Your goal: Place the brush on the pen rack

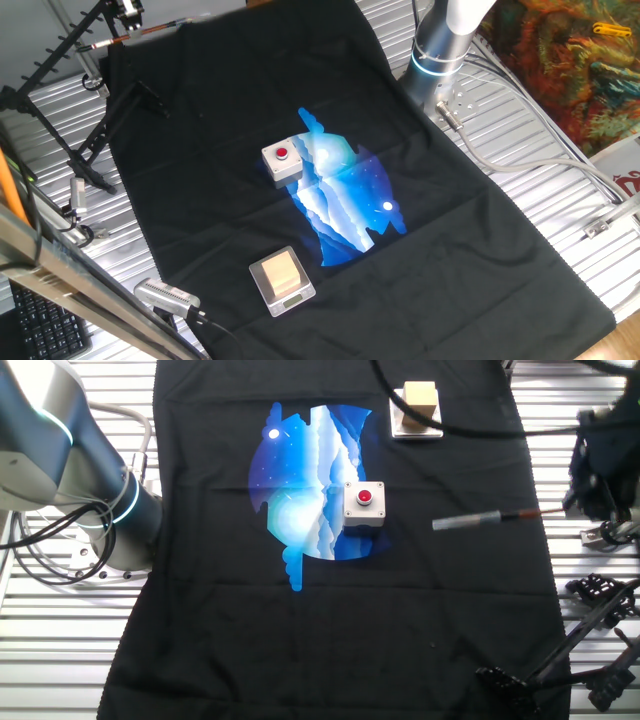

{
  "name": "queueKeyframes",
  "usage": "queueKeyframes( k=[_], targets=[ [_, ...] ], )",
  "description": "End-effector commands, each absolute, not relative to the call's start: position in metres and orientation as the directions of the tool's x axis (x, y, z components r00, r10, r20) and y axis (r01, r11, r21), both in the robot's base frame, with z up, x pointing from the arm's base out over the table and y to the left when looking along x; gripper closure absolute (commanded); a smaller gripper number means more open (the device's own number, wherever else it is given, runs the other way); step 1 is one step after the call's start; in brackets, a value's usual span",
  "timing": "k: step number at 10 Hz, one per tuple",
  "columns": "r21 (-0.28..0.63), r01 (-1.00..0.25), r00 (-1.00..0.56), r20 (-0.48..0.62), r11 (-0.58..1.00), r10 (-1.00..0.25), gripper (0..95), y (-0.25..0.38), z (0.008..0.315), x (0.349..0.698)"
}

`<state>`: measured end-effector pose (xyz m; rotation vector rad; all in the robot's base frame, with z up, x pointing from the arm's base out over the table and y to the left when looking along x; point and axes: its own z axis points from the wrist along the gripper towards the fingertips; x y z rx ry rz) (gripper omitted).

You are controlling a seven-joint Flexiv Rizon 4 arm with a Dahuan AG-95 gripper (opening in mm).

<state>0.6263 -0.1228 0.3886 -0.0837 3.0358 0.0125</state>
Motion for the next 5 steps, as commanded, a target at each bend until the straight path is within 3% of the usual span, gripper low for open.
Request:
queueKeyframes(
  k=[1, 5],
  targets=[
    [0.012, -0.030, -0.995, -0.094, 0.999, -0.029, 95.0, -0.1141, 0.3905, 0.6280],
    [0.016, -0.049, -0.995, -0.086, 0.999, -0.048, 95.0, -0.1108, 0.3912, 0.6277]
  ],
)
